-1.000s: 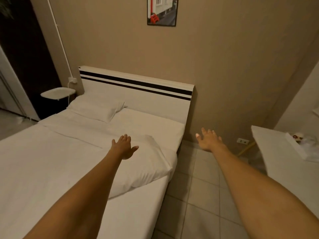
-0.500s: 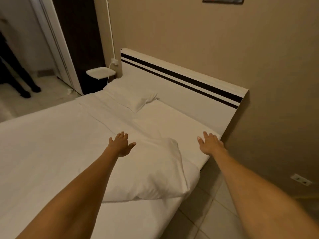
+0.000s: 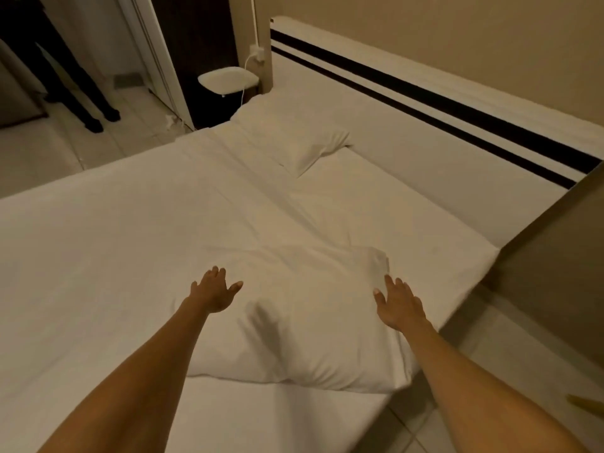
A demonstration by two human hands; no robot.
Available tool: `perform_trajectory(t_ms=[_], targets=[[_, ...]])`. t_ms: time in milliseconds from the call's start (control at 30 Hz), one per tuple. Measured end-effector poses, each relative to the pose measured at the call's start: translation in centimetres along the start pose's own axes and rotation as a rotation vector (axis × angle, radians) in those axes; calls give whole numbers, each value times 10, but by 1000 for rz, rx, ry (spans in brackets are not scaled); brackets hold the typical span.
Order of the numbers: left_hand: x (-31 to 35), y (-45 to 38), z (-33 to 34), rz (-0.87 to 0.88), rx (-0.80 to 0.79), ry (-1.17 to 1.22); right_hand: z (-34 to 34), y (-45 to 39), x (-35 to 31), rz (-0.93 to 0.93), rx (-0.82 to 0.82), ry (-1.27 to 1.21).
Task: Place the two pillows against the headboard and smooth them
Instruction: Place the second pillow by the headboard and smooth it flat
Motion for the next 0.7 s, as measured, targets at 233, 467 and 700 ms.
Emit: perform_trajectory(t_ms=[233, 467, 700], targets=[[-11, -85, 71, -46, -119, 158, 76, -85, 2, 64, -31, -121], [-34, -175, 134, -235, -129, 347, 144, -147, 32, 249, 41, -219], [-54, -223, 164, -436, -144, 311, 177, -185, 50, 391, 177, -356]])
Point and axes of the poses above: each hand's wrist, its own y-axis away from the middle knuckle, its own z-axis out of the palm, x = y × z, the point moved 1 cm from there along -y, towards the middle knuckle, and after that the axes turned 13 degrees about -y, right-handed, at the moved point
